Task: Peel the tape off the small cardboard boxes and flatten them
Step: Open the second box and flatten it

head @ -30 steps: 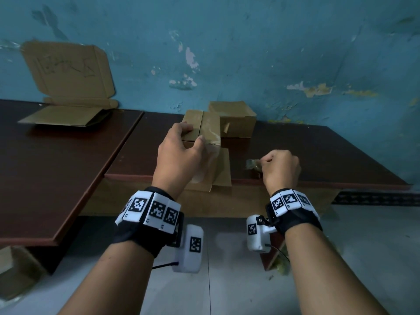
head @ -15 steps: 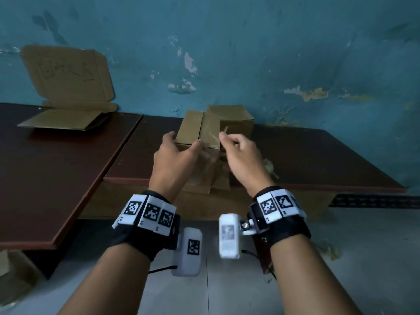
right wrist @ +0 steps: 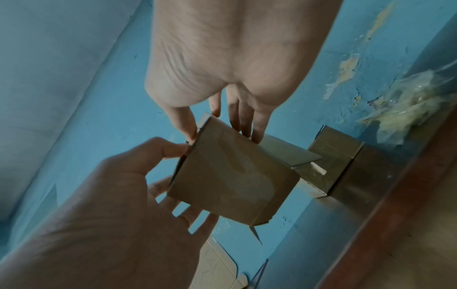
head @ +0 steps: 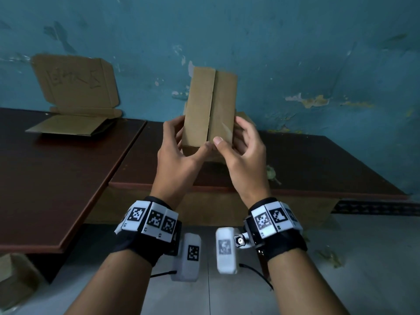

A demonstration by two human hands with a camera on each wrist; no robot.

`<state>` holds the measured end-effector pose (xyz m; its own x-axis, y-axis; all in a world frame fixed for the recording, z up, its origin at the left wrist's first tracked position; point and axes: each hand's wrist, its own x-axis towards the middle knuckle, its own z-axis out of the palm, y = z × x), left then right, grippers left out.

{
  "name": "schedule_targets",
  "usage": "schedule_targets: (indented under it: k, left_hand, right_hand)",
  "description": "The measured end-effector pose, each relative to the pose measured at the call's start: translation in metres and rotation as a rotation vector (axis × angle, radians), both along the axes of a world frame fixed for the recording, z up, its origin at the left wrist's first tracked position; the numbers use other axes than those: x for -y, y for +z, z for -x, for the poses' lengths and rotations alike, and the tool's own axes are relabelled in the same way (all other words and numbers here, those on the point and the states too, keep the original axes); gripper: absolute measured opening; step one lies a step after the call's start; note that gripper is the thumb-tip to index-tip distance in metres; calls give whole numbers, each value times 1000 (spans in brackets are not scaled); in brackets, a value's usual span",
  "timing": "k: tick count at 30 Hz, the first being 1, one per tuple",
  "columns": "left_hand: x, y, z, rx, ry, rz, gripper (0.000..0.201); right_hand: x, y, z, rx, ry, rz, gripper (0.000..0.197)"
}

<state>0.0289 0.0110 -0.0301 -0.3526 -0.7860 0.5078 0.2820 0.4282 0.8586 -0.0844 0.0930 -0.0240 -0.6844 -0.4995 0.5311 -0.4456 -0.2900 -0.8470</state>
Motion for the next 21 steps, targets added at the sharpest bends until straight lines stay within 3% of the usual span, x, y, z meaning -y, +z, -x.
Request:
schedule_targets:
  k: [4, 10, 13, 17, 21]
  left_hand:
    - [4, -9, 4, 68, 41, 62, 70]
    - [14, -24, 9, 246, 80, 94, 81]
    - [18, -30, 10, 327, 140, 107, 88]
    - [15, -28, 9, 389, 144, 127, 84]
    - [10, -24, 7, 369, 42, 73, 65]
  right_hand:
    - [4, -6, 3, -6, 9, -2, 67]
    - [14, -25, 7, -71, -45, -184, 84]
    - [15, -31, 7, -65, -32, -215, 82]
    - [13, -29, 6, -49, -74, -246, 70]
    - [11, -25, 5, -75, -181, -255, 76]
